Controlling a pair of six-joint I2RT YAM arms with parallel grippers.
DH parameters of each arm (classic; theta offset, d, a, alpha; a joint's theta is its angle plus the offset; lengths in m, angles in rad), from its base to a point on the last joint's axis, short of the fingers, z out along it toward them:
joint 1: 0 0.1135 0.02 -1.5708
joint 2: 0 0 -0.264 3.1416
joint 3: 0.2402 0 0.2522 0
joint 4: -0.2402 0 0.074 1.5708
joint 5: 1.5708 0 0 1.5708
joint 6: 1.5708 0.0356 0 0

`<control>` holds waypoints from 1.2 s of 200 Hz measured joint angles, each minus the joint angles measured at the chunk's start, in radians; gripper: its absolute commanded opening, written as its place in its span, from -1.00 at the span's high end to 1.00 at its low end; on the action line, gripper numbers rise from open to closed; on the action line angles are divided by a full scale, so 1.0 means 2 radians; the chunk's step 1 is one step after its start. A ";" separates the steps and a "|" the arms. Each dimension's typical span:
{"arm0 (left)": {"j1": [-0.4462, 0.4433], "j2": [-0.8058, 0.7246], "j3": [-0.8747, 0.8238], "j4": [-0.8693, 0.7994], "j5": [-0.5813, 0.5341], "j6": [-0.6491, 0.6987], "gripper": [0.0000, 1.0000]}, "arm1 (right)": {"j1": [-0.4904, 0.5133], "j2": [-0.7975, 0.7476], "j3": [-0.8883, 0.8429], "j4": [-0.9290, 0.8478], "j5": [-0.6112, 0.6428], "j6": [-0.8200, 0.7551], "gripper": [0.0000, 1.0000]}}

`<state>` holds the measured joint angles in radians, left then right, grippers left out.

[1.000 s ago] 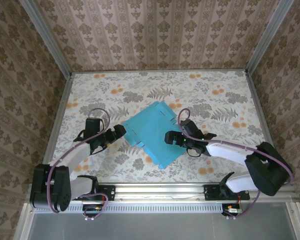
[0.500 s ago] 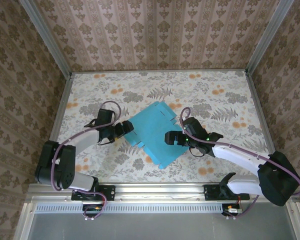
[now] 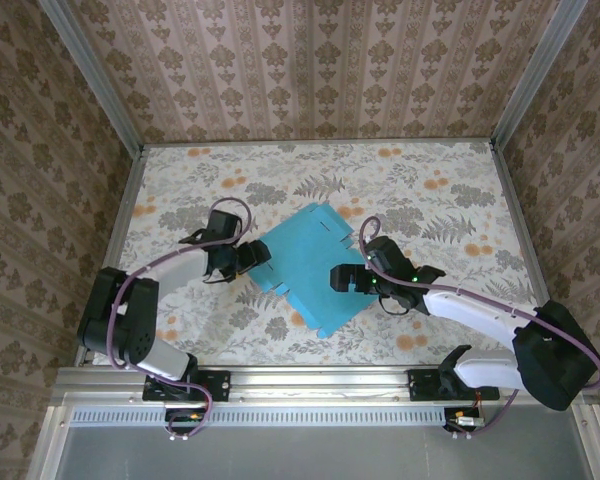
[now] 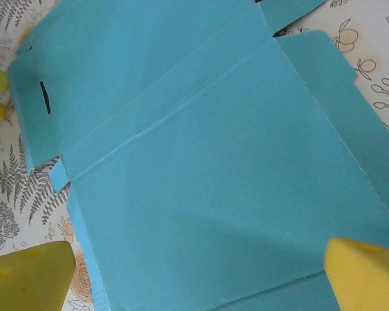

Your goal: Fold the paper box

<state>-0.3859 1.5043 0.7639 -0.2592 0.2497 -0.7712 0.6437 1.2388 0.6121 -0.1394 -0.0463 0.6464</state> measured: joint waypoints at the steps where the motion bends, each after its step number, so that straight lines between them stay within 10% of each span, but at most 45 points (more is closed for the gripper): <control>1: 0.000 0.000 0.000 0.000 0.000 0.000 -0.53 | 0.000 0.000 0.000 0.000 0.000 0.000 -1.00; 240: -0.007 0.076 0.056 0.002 -0.034 -0.007 0.14 | -0.005 0.001 -0.014 0.003 0.006 -0.011 -1.00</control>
<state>-0.4007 1.6573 0.8768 -0.2543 0.1818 -0.7860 0.6346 1.2415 0.5842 -0.1329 -0.0338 0.6235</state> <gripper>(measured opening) 0.449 0.999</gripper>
